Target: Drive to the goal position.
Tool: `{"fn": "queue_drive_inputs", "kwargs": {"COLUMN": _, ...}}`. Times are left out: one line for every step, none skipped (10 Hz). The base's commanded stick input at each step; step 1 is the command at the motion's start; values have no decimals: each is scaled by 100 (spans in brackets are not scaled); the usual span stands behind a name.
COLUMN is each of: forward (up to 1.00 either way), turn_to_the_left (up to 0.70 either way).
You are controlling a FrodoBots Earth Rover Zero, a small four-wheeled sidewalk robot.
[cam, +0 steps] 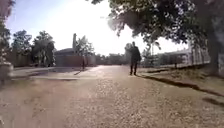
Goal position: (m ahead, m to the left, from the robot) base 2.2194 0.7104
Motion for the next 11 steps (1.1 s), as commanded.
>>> {"fn": "queue_drive_inputs", "kwargs": {"forward": 85, "turn_to_the_left": 0}}
{"fn": "queue_drive_inputs", "kwargs": {"forward": 85, "turn_to_the_left": 0}}
{"fn": "queue_drive_inputs", "kwargs": {"forward": 85, "turn_to_the_left": 0}}
{"fn": "queue_drive_inputs", "kwargs": {"forward": 85, "turn_to_the_left": 0}}
{"fn": "queue_drive_inputs", "kwargs": {"forward": 85, "turn_to_the_left": 0}}
{"fn": "queue_drive_inputs", "kwargs": {"forward": 85, "turn_to_the_left": 0}}
{"fn": "queue_drive_inputs", "kwargs": {"forward": 85, "turn_to_the_left": 0}}
{"fn": "queue_drive_inputs", "kwargs": {"forward": 85, "turn_to_the_left": 0}}
{"fn": "queue_drive_inputs", "kwargs": {"forward": 85, "turn_to_the_left": 0}}
{"fn": "queue_drive_inputs", "kwargs": {"forward": 85, "turn_to_the_left": 0}}
{"fn": "queue_drive_inputs", "kwargs": {"forward": 85, "turn_to_the_left": 0}}
